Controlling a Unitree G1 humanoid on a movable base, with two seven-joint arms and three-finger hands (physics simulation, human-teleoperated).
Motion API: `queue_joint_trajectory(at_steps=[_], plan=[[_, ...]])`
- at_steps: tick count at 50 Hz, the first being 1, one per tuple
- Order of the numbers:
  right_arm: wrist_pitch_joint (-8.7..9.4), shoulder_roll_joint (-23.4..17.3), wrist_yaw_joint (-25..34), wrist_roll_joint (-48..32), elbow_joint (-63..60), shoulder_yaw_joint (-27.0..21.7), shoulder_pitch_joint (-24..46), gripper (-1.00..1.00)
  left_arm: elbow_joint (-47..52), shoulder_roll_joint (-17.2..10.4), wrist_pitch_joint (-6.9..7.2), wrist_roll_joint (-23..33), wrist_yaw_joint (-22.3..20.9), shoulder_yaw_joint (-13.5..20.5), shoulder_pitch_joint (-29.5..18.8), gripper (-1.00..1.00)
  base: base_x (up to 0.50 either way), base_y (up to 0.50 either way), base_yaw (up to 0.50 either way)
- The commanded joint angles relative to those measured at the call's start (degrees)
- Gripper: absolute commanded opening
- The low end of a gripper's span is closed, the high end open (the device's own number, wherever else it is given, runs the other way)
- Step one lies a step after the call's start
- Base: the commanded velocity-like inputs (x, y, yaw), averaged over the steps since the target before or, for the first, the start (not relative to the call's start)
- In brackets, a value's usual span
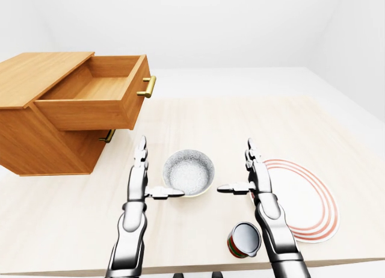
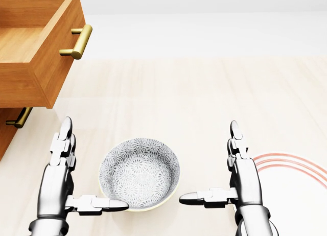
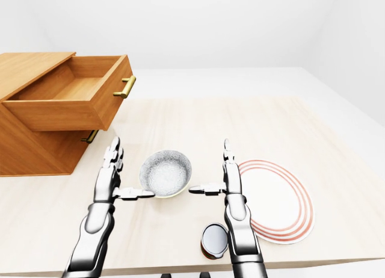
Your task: Put the bowl on top of the cabinet.
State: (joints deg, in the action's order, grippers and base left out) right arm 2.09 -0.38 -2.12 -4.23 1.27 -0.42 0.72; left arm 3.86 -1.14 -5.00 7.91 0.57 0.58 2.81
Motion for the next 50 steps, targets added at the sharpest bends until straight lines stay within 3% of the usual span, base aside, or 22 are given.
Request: queue_joint_trajectory(at_steps=[1, 12, 20, 21, 31, 41, 50], plan=[[-0.28, 0.0, -0.4, 0.3, 0.5, -0.1, 0.2, 1.00, 0.1, 0.4, 0.00, 10.5, 6.5, -2.2, 1.6, 1.00, 0.00, 0.00, 0.00], [-0.89, 0.1, -0.4, 0.1, 2.1, 0.2, 0.8, 1.00, 0.1, 0.3, 0.00, 24.7, 17.8, -4.7, 6.0, 1.00, 0.00, 0.00, 0.00], [-1.44, -0.1, -0.4, 0.3, 3.8, 0.0, 1.6, 1.00, 4.0, 0.0, 0.00, 30.0, 20.0, -5.7, 8.1, 1.00, 0.00, 0.00, 0.00], [-1.45, 0.0, -0.4, 0.2, 4.1, 0.0, 1.7, 1.00, 3.8, -0.3, 0.00, 33.9, 22.9, -5.6, 7.9, 1.00, 0.00, 0.00, 0.00], [-1.80, -0.1, -0.4, 0.3, 5.2, 0.0, 2.2, 1.00, 3.2, -1.1, 0.00, 41.8, 29.3, -5.5, 7.5, 1.00, 0.00, 0.00, 0.00], [-1.56, 0.0, -0.4, 0.2, 4.7, 0.1, 2.1, 1.00, 0.7, -1.4, 0.00, 46.8, 29.4, -6.0, 6.1, 1.00, 0.00, 0.00, 0.00], [-1.52, -0.1, -0.3, 0.5, 4.4, -0.1, 1.9, 1.00, -5.1, -2.1, 0.00, 55.0, 29.4, -9.3, 4.7, 1.00, 0.00, 0.00, 0.00]])
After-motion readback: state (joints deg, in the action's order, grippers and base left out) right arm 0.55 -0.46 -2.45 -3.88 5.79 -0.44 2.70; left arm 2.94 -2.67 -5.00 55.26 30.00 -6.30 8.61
